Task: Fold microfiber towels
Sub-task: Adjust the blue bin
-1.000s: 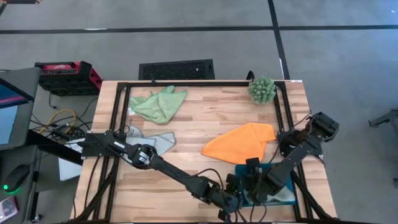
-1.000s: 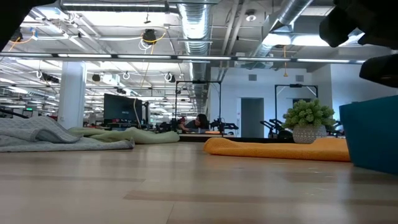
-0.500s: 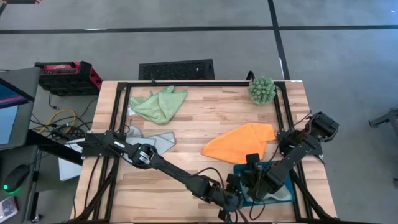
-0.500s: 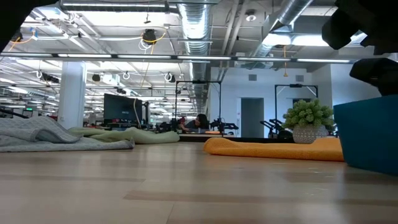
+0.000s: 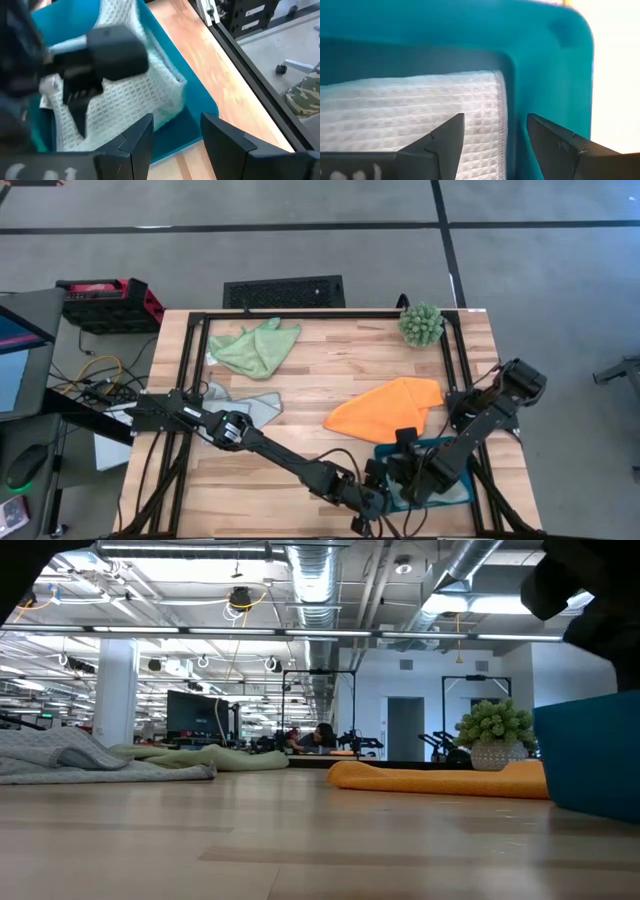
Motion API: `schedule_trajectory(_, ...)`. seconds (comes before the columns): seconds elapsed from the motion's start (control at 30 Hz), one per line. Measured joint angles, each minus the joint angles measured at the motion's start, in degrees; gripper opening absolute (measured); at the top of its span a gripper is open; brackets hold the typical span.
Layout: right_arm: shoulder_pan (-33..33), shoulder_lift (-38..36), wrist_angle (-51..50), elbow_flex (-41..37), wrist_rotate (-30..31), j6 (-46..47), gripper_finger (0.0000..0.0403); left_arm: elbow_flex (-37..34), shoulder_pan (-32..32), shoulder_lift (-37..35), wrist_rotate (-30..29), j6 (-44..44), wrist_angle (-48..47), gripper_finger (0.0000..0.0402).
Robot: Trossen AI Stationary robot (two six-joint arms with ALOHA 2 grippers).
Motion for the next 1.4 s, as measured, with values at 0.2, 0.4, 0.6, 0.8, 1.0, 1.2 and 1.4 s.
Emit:
schedule_trajectory(0.2,1.6,-5.2,-3.6,1.8,0.6,0.2,0.024,-0.1,-0.2,-2.0,-1.0,0.1,-1.7,0.0158)
schedule_trajectory(0.4,1.6,-13.3,-10.6,2.7,10.4,3.3,0.024,0.0,-0.8,-6.0,-7.0,-1.4,-5.4,0.0158)
schedule_trajectory(0.6,-3.6,-14.5,-16.8,1.8,11.0,5.1,0.024,0.1,-0.9,-10.2,-13.9,-8.3,-13.1,0.0158)
schedule_trajectory(0.8,-9.4,-14.5,-17.5,-2.0,8.6,6.4,0.024,0.1,-0.8,-12.6,-17.9,-15.6,-21.3,0.0158)
schedule_trajectory(1.0,-13.5,-13.5,-17.2,-4.5,1.9,5.5,0.024,0.1,-1.0,-14.0,-19.6,-19.0,-26.4,0.0158)
schedule_trajectory(1.2,-14.8,-12.6,-12.7,-6.8,-5.0,2.1,0.024,0.1,-1.1,-14.1,-19.8,-19.2,-26.9,0.0158)
schedule_trajectory(1.4,-13.2,-12.6,-12.6,-6.8,-9.1,2.1,0.024,0.2,-1.1,-14.1,-19.8,-20.9,-29.1,0.0158)
